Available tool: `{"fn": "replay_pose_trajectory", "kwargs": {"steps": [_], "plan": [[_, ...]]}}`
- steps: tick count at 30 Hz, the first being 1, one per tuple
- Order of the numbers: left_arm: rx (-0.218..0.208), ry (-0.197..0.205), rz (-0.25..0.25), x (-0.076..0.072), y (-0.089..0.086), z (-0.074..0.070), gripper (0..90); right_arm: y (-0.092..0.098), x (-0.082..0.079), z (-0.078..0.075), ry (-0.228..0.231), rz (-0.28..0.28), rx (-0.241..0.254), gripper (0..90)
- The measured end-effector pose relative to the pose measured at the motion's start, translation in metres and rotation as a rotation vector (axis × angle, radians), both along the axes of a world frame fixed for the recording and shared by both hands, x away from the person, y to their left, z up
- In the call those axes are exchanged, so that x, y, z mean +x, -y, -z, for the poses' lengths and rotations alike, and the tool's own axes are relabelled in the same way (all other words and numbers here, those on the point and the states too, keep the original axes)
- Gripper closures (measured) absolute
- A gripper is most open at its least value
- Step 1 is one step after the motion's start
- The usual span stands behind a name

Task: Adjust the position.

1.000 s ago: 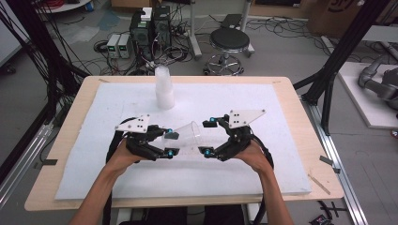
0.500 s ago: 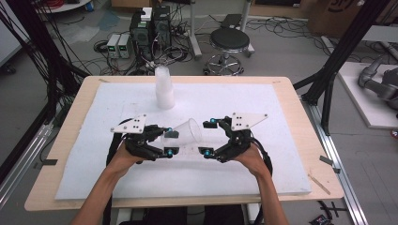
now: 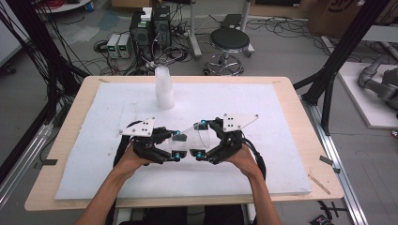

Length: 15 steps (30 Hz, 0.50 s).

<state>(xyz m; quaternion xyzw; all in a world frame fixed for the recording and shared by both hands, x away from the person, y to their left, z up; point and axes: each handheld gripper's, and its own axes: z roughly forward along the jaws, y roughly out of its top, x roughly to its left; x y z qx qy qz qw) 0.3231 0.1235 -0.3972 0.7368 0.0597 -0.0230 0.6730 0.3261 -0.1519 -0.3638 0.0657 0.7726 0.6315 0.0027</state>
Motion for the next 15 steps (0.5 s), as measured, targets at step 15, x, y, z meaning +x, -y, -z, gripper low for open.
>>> {"fn": "replay_pose_trajectory", "kwargs": {"steps": [15], "plan": [[0.014, 0.002, 0.014, 0.0007, 0.0006, 0.001, 41.7, -0.0035, 0.0011, 0.0003, -0.006, -0.048, 0.042, 27.1]]}}
